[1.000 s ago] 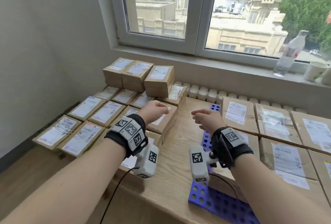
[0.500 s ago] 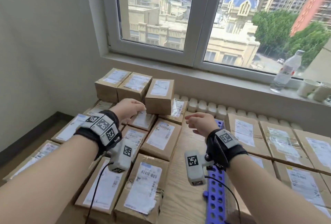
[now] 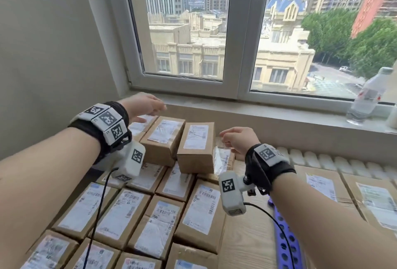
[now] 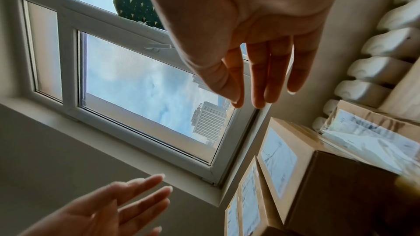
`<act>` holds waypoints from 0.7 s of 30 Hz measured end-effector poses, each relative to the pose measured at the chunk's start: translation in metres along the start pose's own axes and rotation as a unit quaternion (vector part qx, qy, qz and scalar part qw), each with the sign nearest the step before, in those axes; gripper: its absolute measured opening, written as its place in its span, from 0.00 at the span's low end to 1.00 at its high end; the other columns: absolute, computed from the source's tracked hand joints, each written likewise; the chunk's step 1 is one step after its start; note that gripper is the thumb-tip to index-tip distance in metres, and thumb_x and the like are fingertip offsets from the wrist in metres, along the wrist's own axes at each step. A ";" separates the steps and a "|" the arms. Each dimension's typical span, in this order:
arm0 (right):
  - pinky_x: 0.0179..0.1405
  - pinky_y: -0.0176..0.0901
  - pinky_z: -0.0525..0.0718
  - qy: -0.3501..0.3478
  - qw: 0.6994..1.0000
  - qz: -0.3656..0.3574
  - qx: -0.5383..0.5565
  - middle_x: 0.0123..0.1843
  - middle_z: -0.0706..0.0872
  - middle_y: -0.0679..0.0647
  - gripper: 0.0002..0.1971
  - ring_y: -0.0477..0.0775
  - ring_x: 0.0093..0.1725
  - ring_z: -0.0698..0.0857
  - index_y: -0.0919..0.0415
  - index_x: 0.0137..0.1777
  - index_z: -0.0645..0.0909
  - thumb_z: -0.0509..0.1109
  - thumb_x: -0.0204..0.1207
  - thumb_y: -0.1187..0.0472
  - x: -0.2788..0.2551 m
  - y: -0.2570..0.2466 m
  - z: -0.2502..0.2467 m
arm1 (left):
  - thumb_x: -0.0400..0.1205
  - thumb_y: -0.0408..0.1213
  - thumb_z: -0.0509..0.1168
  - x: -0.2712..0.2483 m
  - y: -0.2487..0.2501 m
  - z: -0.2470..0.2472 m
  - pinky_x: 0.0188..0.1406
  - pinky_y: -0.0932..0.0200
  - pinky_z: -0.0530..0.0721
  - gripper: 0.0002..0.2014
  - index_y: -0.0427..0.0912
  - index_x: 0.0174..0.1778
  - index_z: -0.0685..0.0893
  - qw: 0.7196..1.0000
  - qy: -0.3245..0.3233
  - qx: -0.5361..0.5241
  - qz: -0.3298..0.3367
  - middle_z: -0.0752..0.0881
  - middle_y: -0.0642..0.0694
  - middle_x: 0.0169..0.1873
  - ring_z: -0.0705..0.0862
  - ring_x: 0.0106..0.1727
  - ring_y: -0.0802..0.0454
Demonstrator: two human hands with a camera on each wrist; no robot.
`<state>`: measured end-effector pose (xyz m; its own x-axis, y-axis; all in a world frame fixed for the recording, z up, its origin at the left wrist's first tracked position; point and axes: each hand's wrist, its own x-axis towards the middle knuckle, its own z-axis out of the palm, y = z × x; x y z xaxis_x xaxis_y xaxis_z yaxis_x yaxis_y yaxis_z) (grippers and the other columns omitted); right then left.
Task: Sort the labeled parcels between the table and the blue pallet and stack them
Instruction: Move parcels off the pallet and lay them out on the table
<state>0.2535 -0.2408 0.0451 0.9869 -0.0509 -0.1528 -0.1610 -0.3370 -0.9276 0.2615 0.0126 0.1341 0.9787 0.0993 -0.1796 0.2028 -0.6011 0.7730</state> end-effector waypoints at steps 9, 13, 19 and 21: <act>0.42 0.40 0.81 0.038 0.996 0.075 -0.019 0.35 0.87 0.47 0.11 0.49 0.40 0.84 0.49 0.32 0.87 0.67 0.69 0.65 0.062 -0.009 0.036 | 0.83 0.37 0.64 0.099 0.001 0.028 0.61 0.48 0.75 0.11 0.41 0.60 0.81 0.994 -0.017 -0.103 0.005 0.82 0.42 0.62 0.78 0.64 0.46; 0.45 0.41 0.83 0.061 0.991 0.118 -0.029 0.32 0.85 0.47 0.10 0.50 0.39 0.84 0.50 0.31 0.86 0.67 0.69 0.64 0.090 0.001 0.052 | 0.82 0.38 0.64 0.135 -0.021 0.071 0.63 0.50 0.76 0.15 0.39 0.63 0.84 0.990 -0.027 -0.134 -0.024 0.82 0.42 0.63 0.78 0.64 0.44; 0.56 0.46 0.84 0.084 0.984 0.154 -0.040 0.36 0.83 0.46 0.11 0.50 0.47 0.83 0.49 0.33 0.82 0.68 0.72 0.66 0.115 0.024 0.070 | 0.80 0.39 0.66 0.158 -0.051 0.109 0.65 0.51 0.72 0.29 0.38 0.78 0.69 0.981 -0.030 -0.185 -0.053 0.74 0.43 0.73 0.73 0.72 0.44; 0.60 0.49 0.84 0.087 0.982 0.165 -0.032 0.41 0.84 0.48 0.08 0.51 0.49 0.83 0.50 0.37 0.83 0.68 0.71 0.65 0.119 0.031 0.075 | 0.81 0.39 0.65 0.159 -0.057 0.115 0.70 0.50 0.70 0.32 0.40 0.81 0.63 0.980 -0.043 -0.183 -0.059 0.70 0.43 0.77 0.70 0.76 0.43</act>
<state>0.3654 -0.1871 -0.0277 0.8674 -0.3260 -0.3760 -0.4777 -0.3338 -0.8126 0.4019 -0.0284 -0.0080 0.9448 0.0734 -0.3193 0.3271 -0.2640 0.9073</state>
